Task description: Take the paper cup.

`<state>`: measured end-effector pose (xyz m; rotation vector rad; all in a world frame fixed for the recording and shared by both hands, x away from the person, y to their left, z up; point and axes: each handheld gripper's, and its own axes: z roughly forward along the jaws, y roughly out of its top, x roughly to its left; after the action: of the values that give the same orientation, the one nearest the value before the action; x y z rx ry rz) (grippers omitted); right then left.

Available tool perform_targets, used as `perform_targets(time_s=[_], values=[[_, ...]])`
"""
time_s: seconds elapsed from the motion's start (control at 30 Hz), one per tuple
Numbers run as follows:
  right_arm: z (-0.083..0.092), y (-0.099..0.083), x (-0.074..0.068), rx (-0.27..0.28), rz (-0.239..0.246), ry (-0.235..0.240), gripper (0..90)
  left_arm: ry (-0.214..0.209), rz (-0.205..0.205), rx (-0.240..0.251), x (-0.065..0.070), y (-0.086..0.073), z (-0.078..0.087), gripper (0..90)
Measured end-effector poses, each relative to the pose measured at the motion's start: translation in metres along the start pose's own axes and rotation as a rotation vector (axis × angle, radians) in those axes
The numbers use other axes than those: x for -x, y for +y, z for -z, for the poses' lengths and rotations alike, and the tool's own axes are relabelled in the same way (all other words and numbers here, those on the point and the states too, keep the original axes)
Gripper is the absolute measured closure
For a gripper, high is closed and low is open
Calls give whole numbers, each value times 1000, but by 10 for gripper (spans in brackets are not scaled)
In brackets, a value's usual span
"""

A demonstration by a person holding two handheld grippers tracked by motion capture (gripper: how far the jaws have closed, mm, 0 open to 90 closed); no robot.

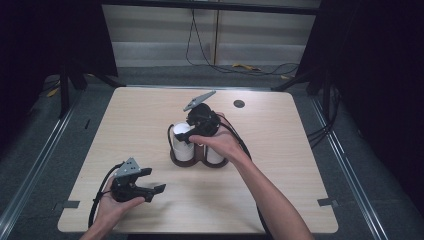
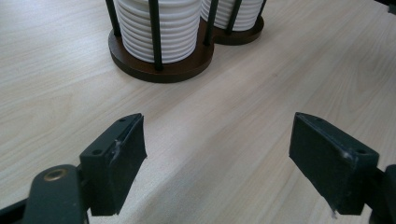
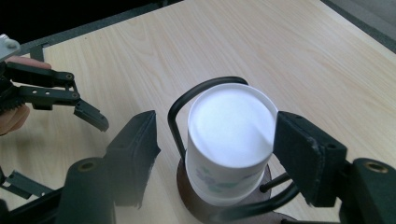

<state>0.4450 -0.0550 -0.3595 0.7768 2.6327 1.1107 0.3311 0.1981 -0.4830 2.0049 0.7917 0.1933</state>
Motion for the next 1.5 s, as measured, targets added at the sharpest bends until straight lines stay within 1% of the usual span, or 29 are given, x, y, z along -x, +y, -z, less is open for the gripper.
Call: perform_targets(time_s=[0.03,0.07,0.13,0.23,0.27,0.3,0.33,0.4,0.47,0.5,0.57,0.6,0.7,0.77,0.8,0.87,0.9,0.97,1.03,1.1,1.23,1.3,1.37,1.4,1.5], values=[[-2,1,1,-3,5,-5,303,4,0,-3,0,0,0,185],[-3,3,2,-20,6,-13,276,4,5,0,-1,0,0,185],[-8,7,4,-51,-2,-14,260,3,10,2,-1,0,0,185],[-11,10,5,-65,0,-12,267,4,12,3,-2,0,1,185],[-13,10,6,-71,1,-4,275,3,9,2,-2,0,1,185],[-15,11,6,-89,3,0,276,3,12,3,-2,0,1,185],[-17,12,7,-105,4,-7,276,2,11,3,-2,0,1,185],[-20,14,8,-120,4,6,275,-1,12,3,-2,0,1,186],[-22,15,8,-134,4,1,261,-1,12,4,-3,0,1,186],[-23,17,9,-145,2,8,259,-1,13,4,-3,0,1,186],[-25,19,9,-152,2,11,272,-2,13,3,-3,0,1,187],[-26,20,9,-166,3,11,273,-1,13,4,-3,0,1,187],[-30,22,10,-191,21,6,296,-2,13,6,-3,0,1,188],[-31,22,12,-192,21,10,304,0,17,8,-3,0,2,188],[-32,22,12,-198,19,15,303,0,18,9,-3,0,2,188],[-35,21,12,-219,23,12,305,1,18,7,-3,0,2,188],[-36,21,12,-236,17,12,301,2,18,7,-3,0,2,188],[-38,21,13,-235,25,15,297,1,19,10,-3,0,2,189],[-39,22,13,-250,24,21,289,2,17,8,-3,0,2,190],[-41,21,12,-282,29,-5,293,5,17,8,-3,0,3,190],[-43,21,13,-297,27,-2,293,0,13,10,-2,0,2,191],[-43,21,12,-303,22,1,313,1,12,8,-2,0,2,191],[-45,21,11,-316,17,-12,318,1,14,8,-2,0,2,191],[-47,22,9,-327,29,-19,318,1,16,10,-3,0,2,191],[-47,21,10,-325,29,-15,322,3,16,11,-3,0,3,191]])
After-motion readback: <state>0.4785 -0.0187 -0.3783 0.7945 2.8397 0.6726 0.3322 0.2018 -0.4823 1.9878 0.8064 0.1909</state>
